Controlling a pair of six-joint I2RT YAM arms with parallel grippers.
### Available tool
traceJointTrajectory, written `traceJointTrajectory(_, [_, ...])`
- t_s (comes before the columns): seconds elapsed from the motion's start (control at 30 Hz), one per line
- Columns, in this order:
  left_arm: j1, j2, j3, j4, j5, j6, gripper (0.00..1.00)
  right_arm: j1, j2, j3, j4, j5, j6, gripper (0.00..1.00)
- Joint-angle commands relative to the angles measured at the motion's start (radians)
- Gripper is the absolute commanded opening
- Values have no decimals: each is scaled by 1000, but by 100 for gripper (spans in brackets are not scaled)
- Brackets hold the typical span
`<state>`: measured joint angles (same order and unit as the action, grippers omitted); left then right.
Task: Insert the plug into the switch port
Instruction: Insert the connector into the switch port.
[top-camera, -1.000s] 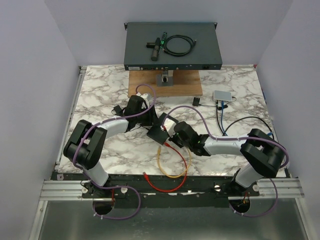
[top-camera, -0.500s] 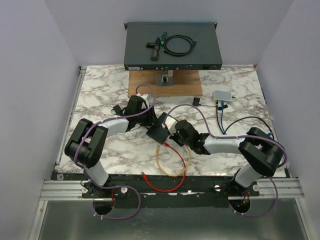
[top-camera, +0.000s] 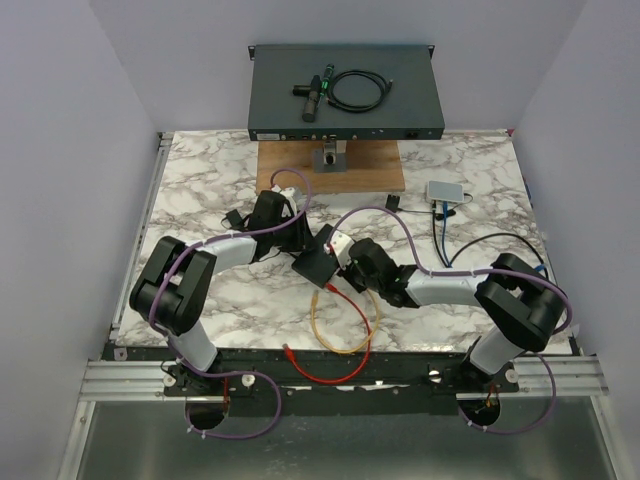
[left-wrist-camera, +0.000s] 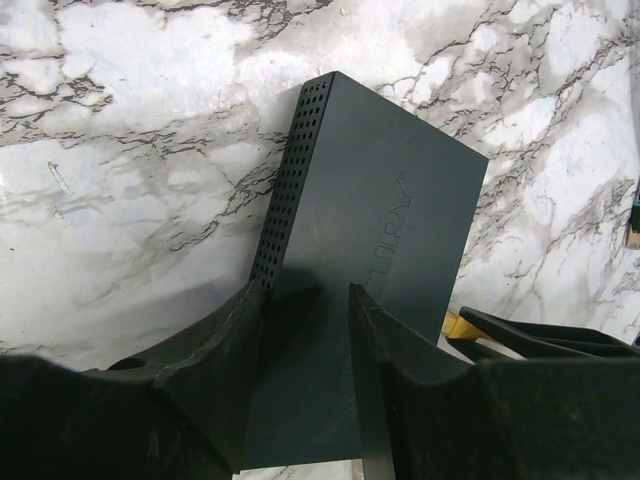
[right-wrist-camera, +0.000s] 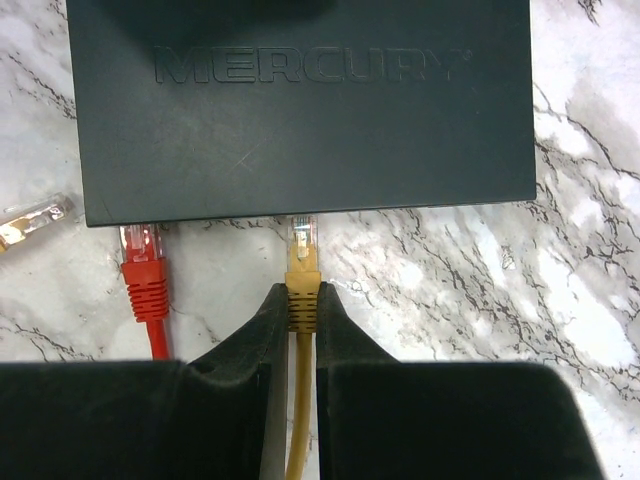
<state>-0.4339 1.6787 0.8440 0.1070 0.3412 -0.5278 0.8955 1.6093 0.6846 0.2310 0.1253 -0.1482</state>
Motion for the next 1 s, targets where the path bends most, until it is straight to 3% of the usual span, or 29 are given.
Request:
traceJointTrajectory(0.0, [-8,23,21,7,52,-1,38,-1,-1,42,77,-32,43,1])
traceJointTrajectory(0.63, [-8,31,18,8,65,-5,36,0,-32,33,124,30,85,1])
traceJointTrajectory(0.97, [-8,35,21,7,74,-7,35,-1,-20,35,141,-18,96,1])
